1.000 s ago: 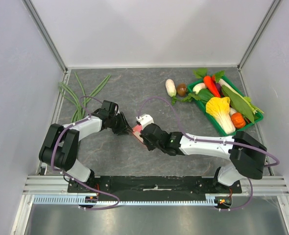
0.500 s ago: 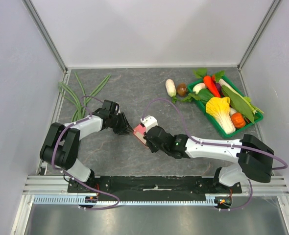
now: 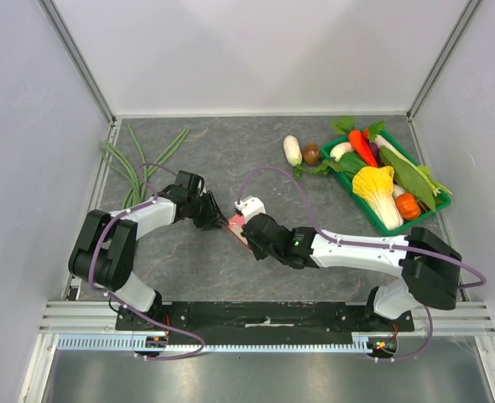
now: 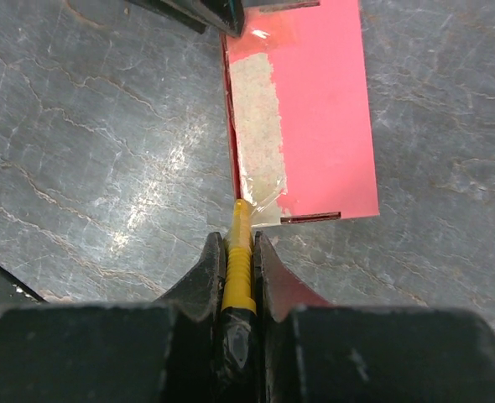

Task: Unpack the express box

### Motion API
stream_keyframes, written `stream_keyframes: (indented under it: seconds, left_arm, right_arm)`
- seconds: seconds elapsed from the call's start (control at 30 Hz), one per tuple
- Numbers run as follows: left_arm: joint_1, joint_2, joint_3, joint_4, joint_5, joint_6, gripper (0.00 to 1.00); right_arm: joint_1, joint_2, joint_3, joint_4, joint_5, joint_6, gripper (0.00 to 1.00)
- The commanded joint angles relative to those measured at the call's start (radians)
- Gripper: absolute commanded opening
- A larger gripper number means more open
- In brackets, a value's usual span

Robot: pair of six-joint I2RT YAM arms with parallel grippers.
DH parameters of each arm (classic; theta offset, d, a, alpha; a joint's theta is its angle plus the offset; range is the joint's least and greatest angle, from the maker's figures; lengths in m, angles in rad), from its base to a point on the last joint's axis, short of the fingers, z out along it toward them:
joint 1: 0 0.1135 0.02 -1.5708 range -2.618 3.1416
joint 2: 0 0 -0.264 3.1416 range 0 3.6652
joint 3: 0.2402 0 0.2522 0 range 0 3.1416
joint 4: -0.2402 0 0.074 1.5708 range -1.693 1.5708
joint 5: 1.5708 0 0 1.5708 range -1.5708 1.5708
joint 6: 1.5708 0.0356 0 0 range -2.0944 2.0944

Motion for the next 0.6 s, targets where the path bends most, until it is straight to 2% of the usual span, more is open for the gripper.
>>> stream_keyframes:
  seconds: [0.0, 0.23, 0.43, 0.57]
  left_arm:
    - [0.001, 0.014, -0.005, -0.015, -0.13, 0.012, 0.37]
    - [-0.003, -0.028, -0.006, -0.011, -0.109, 0.012, 0.38]
    - [-0.005, -0.114, -0.005, -0.007, -0.075, 0.019, 0.41]
    - [-0.003, -0.172, -0.006, 0.021, -0.051, 0.036, 0.45]
  right_arm:
    - [0.012, -0.098, 0.048, -0.022, 0.055, 0.0, 0.0]
    - [0.012, -0.175, 0.052, 0.014, 0.149, 0.0, 0.0]
    - [0.01, -0.189, 0.045, 0.009, 0.147, -0.007, 0.0]
    - [0.012, -0.141, 0.081, -0.043, 0.077, -0.052, 0.0]
